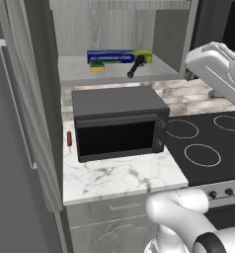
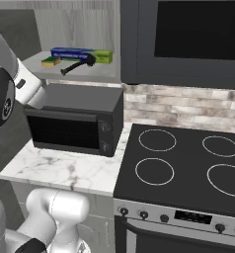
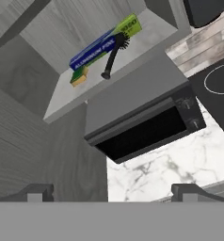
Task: Pick the dish brush and sponge from the cabinet and place them on the counter.
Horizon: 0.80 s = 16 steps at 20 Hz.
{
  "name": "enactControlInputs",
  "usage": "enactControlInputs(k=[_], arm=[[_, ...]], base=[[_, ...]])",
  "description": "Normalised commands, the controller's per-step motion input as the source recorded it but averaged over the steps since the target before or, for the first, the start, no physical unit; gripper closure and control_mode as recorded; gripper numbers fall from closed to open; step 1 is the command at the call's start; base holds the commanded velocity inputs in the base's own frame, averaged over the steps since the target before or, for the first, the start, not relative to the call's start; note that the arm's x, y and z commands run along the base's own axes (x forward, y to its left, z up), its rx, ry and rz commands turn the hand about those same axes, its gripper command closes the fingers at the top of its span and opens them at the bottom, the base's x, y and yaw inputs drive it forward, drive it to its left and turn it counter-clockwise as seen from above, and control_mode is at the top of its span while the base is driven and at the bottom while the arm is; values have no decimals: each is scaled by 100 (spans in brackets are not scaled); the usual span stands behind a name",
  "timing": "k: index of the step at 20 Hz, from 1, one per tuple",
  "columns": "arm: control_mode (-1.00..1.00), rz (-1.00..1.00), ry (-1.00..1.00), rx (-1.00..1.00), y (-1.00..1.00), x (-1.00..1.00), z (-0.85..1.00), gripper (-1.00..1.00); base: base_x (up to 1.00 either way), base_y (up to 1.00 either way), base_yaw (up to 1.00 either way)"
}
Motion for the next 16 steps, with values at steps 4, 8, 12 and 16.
enactControlInputs(k=[4,8,12,16], arm=[[-100,-10,0,0,5,37,7,-100],[-100,-3,0,0,2,8,0,-100],[-100,0,0,0,0,1,0,-100],[-100,-3,2,-4,0,22,-10,-100]], base=[[0,0,0],[0,0,0],[0,0,0],[0,0,0]])
